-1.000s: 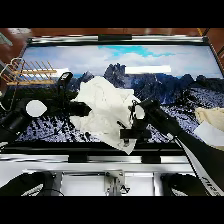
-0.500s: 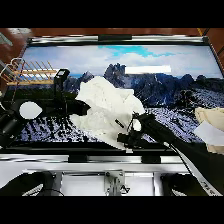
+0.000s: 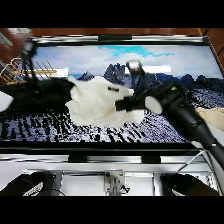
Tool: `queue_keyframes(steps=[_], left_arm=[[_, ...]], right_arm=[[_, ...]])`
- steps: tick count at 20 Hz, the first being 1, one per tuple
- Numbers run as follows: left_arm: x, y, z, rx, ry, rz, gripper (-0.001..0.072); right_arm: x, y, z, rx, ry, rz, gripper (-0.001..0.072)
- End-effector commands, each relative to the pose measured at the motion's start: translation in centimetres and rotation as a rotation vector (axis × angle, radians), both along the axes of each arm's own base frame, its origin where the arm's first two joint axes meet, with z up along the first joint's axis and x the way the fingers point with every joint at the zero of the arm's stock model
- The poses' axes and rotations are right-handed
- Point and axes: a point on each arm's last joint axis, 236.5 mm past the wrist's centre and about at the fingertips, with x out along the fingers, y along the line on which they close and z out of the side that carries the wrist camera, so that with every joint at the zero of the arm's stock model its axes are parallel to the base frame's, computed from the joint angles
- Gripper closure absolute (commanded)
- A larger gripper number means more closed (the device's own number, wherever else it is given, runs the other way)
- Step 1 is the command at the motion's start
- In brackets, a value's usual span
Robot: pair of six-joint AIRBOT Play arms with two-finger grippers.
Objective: Fold the shirts.
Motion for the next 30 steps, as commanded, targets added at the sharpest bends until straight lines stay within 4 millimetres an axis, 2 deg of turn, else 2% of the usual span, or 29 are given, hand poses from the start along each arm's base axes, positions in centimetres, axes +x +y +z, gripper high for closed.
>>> queue_keyframes(steps=[1, 2, 3, 4, 5, 6, 7, 8, 10, 12, 14, 16, 17, 19, 22, 23, 24, 25, 27, 30], left_arm=[[0.4, 3.2, 12.2, -0.062, -0.251, 0.077, 0.0656], [-0.1, 4.1, 15.5, -0.055, -0.334, 0.091, 0.0657], [-0.7, 5.2, 18.1, -0.037, -0.405, 0.11, 0.0657], [-1.1, 6.3, 19.5, -0.01, -0.447, 0.139, 0.0658], [-1.4, 7.6, 19.7, 0.035, -0.459, 0.172, 0.0658], [-1.4, 8.8, 18.6, 0.089, -0.423, 0.205, 0.0658], [-1.4, 10.2, 16.2, 0.149, -0.332, 0.241, 0.0658], [-1.5, 11.3, 13.4, 0.183, -0.217, 0.274, 0.0658], [-2.3, 11.2, 6.8, 0.209, 0.021, 0.265, 0.0657], [-3.1, 9.1, 0.3, 0.21, 0.19, 0.198, 0.0657], [-3.9, 6.0, -6.1, 0.172, 0.311, 0.119, 0.0657], [-4.7, 2.7, -10.8, 0.071, 0.397, 0.082, 0.0656], [-4.9, 1.2, -12.1, 0.014, 0.416, 0.07, 0.0656], [-4.7, -1.1, -13.4, -0.077, 0.399, 0.062, 0.0656], [-3.8, -2.9, -12.9, -0.115, 0.314, 0.054, 0.0656], [-3.5, -3.0, -12.8, -0.119, 0.299, 0.056, 0.0656], [-3.2, -3.0, -12.8, -0.121, 0.292, 0.06, 0.0656], [-3.0, -2.7, -12.8, -0.099, 0.275, 0.059, 0.0656], [-2.5, -1.6, -13.2, -0.043, 0.251, 0.071, 0.0656], [-1.6, 0.1, -13.3, -0.026, 0.241, 0.112, 0.0656]], right_arm=[[2.0, 0.4, 15.1, 0.114, -0.37, 0.073, 0.0637], [1.3, 0.7, 17.8, 0.157, -0.414, 0.099, 0.0637], [0.5, 1.1, 19.3, 0.189, -0.422, 0.124, 0.0637], [-0.7, 1.5, 19.5, 0.205, -0.393, 0.158, 0.0637], [-1.9, 1.9, 18.6, 0.205, -0.332, 0.19, 0.0637], [-3.4, 2.2, 16.7, 0.184, -0.24, 0.231, 0.0637], [-4.9, 2.5, 14.7, 0.153, -0.141, 0.27, 0.0637], [-6.4, 2.6, 12.5, 0.12, -0.032, 0.305, 0.0637], [-8.5, 3.2, 8.5, 0.066, 0.151, 0.37, 0.0637], [-9.3, 4.2, 3.9, 0.028, 0.3, 0.402, 0.0637], [-10.1, 4.4, -2.0, -0.022, 0.463, 0.389, 0.0637], [-11.6, 3.1, -7.9, -0.073, 0.637, 0.275, 0.0637], [-12.9, 2.3, -10.3, -0.097, 0.716, 0.234, 0.0637], [-15.5, 1.0, -13.5, -0.138, 0.841, 0.184, 0.0637], [-17.1, -0.5, -16.7, -0.21, 0.892, 0.099, 0.0636], [-17.1, -0.3, -17.2, -0.208, 0.885, 0.062, 0.0577], [-16.7, 0.1, -17.3, -0.187, 0.875, 0.04, 0.0323], [-16.3, 0.9, -16.9, -0.144, 0.856, 0.028, 0.0173], [-14.8, 1.6, -16.1, -0.08, 0.791, -0.052, 0.0173], [-12.9, -0.3, -16.2, -0.111, 0.715, -0.195, 0.0173]])
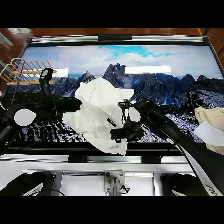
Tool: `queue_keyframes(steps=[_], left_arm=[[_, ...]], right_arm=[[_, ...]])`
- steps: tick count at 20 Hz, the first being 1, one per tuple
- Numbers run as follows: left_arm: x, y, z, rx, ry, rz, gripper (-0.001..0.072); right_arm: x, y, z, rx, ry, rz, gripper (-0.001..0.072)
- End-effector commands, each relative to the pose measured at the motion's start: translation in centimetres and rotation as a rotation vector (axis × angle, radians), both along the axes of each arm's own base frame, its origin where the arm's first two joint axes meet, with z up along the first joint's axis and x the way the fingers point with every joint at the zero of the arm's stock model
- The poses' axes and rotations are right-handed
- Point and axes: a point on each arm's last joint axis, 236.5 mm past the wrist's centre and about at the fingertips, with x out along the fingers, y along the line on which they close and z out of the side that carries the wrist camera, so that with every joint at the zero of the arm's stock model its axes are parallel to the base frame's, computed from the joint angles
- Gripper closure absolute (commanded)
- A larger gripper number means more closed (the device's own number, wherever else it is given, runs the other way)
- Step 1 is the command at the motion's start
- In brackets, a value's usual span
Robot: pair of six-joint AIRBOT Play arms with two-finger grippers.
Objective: Fold the shirts.
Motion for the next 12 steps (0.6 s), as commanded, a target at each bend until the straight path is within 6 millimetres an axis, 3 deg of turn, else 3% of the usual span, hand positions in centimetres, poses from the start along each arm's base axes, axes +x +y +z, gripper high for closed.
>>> queue_keyframes(steps=[1, 3, 6, 11, 12], left_arm=[[1.2, 1.8, -0.1, 0.028, -0.027, 0.04, 0.0656], [1.4, 2.2, -0.1, 0.029, -0.027, 0.053, 0.0656], [1.4, 2.3, -0.1, 0.03, -0.026, 0.052, 0.0656], [1.4, 2.3, -0.1, 0.029, -0.027, 0.053, 0.0656], [1.4, 2.3, -0.1, 0.029, -0.027, 0.053, 0.0656]], right_arm=[[2.0, -1.7, -0.7, -0.085, -0.084, -0.153, 0.0173], [2.5, -1.4, -2.2, -0.074, -0.089, -0.284, 0.0172], [3.0, 1.1, -4.1, 0.006, -0.111, -0.456, 0.0156], [-0.3, 2.2, -7.2, -0.085, -0.071, -0.393, 0.016], [-0.3, 1.8, -7.8, -0.11, -0.072, -0.386, 0.0269]])
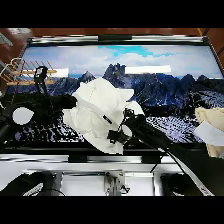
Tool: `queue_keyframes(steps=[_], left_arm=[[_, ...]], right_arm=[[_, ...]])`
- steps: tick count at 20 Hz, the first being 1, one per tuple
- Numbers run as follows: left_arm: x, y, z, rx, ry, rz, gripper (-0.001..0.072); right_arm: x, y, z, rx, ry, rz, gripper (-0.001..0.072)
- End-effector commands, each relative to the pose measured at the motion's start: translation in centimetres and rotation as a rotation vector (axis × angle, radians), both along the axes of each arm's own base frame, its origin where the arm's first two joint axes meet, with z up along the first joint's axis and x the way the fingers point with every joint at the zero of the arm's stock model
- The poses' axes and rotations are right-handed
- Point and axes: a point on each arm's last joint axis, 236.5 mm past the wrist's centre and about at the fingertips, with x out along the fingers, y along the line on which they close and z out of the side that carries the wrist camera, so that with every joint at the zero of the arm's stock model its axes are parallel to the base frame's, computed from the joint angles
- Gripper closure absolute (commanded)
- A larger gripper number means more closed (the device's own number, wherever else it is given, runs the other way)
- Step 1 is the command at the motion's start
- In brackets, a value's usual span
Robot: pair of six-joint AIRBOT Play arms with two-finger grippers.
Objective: Fold the shirts.
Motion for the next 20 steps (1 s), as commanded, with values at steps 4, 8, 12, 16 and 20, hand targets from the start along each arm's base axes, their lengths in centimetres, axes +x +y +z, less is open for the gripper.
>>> queue_keyframes(steps=[4, 8, 12, 16, 20], left_arm=[[-0.2, 0.3, 0.9, -0.005, -0.018, 0.003, 0.0656], [-0.9, 0.9, 3.0, -0.004, -0.04, -0.007, 0.0619], [-3.5, -1.1, 5.4, -0.073, 0.039, -0.082, 0.0617], [-5.4, -2.8, 6.2, -0.147, 0.098, -0.132, 0.0616], [-5.4, -1.5, 5.6, -0.128, 0.131, -0.115, 0.042]], right_arm=[[2.6, -4.1, 0.3, -0.196, -0.133, 0.054, 0.0637], [12.5, -5.2, 15.1, -0.155, -0.652, 0.223, 0.0638], [13.7, -4.3, 28.6, 0.077, -0.848, 0.236, 0.0638], [10.3, -2.7, 27.3, 0.153, -0.678, 0.288, 0.0637], [6.7, -2.9, 21.9, 0.083, -0.404, 0.409, 0.0637]])
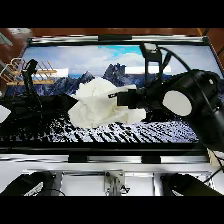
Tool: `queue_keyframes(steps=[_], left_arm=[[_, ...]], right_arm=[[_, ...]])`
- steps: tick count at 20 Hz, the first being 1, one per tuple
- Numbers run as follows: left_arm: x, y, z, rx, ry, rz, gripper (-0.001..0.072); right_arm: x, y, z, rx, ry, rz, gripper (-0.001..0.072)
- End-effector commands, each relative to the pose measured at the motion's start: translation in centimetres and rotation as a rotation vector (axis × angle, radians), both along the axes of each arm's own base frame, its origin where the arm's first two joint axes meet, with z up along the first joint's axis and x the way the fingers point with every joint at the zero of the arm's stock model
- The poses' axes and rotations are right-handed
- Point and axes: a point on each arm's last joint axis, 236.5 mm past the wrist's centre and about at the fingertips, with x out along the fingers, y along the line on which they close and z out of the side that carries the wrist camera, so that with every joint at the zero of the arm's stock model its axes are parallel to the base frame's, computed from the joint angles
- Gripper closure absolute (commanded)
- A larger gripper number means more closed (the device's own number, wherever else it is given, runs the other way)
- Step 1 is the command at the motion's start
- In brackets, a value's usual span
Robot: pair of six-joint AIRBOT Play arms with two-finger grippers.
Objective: Fold the shirts.
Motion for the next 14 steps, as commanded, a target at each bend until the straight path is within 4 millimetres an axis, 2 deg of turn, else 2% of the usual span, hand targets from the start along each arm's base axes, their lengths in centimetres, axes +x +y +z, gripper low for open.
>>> queue_keyframes(steps=[1, 3, 4, 6, 8, 10, 14], left_arm=[[-0.5, 0.7, -0.3, 0.019, 0.022, -0.022, 0.0427], [-0.7, 2.4, -1.4, 0.09, 0.03, -0.042, 0.0422], [-0.7, 3.8, -2.1, 0.125, 0.054, -0.03, 0.0392], [-1.1, 6.2, -3.3, 0.199, 0.076, -0.045, 0.0096], [-2.3, 7.0, -4.3, 0.308, 0.041, -0.198, 0.0081], [-3.1, 6.9, -6.1, 0.377, 0.028, -0.319, 0.0081], [-3.7, 6.2, -12.3, 0.359, 0.171, -0.353, 0.0081]], right_arm=[[-3.2, 0.2, -3.1, -0.085, 0.188, 0.11, 0.0636], [-2.9, 0.5, -4.1, -0.105, 0.206, 0.118, 0.0636], [-2.7, 0.7, -4.4, -0.107, 0.207, 0.122, 0.0637], [-2.3, 1.0, -4.8, -0.107, 0.204, 0.126, 0.0637], [-1.9, 1.3, -4.9, -0.102, 0.196, 0.129, 0.0637], [-1.8, 1.7, -4.9, -0.088, 0.193, 0.132, 0.0637], [-2.0, 2.1, -4.8, -0.071, 0.198, 0.137, 0.0637]])
